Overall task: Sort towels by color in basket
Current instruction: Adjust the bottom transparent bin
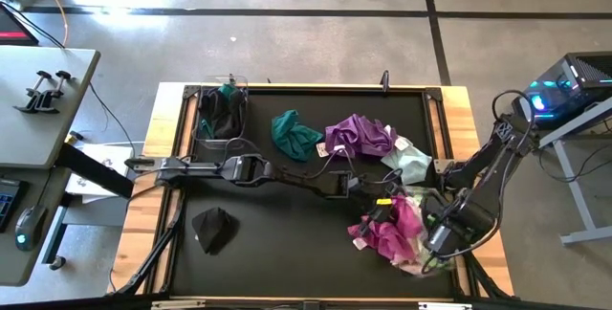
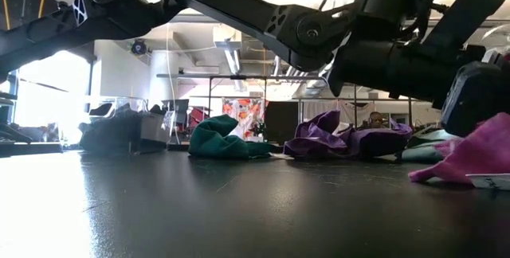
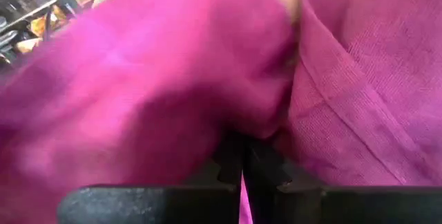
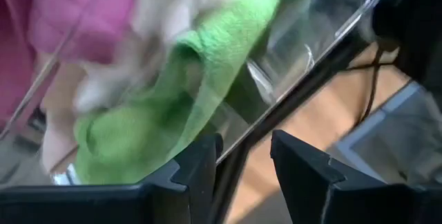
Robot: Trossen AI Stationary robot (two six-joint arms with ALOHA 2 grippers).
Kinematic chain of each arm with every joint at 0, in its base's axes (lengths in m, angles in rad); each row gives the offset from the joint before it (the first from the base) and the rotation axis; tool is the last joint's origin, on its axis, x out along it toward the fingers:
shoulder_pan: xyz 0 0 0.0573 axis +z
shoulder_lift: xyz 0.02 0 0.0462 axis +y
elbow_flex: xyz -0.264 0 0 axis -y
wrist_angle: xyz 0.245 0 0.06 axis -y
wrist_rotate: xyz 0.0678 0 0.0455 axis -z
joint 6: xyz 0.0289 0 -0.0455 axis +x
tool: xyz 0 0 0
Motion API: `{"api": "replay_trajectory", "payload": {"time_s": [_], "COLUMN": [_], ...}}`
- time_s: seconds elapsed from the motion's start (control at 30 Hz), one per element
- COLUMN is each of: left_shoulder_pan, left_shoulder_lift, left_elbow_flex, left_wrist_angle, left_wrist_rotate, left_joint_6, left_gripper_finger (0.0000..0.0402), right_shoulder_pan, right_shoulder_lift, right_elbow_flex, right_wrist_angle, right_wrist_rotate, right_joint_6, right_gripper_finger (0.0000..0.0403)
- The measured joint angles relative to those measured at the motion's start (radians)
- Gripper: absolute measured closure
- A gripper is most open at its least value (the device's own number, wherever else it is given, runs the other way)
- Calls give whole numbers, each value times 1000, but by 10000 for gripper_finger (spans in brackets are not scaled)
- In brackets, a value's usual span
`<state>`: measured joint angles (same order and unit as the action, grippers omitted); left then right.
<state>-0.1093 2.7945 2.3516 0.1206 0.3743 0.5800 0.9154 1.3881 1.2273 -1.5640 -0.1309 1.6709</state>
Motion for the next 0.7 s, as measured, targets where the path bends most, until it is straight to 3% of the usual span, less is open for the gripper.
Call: {"api": "replay_trajectory", "payload": {"time_s": [0.33, 0.53, 0.7], "left_shoulder_pan": [-2, -3, -11], "left_shoulder_lift": [0, -2, -58], "left_elbow_flex": [0, 0, 0], "left_wrist_angle": [-4, -16, -118], "left_wrist_rotate": [-11, -72, -137], "left_joint_6": [-11, -25, -55], "left_gripper_finger": [401, 402, 401], "right_shoulder_pan": [0, -4, -26], "right_shoulder_lift": [-17, -17, -18], "right_elbow_flex": [79, 82, 125], "right_wrist_angle": [1, 14, 32], "right_wrist_rotate": [91, 165, 173], "right_joint_6": [18, -9, -62], "right_gripper_finger": [261, 261, 261]}}
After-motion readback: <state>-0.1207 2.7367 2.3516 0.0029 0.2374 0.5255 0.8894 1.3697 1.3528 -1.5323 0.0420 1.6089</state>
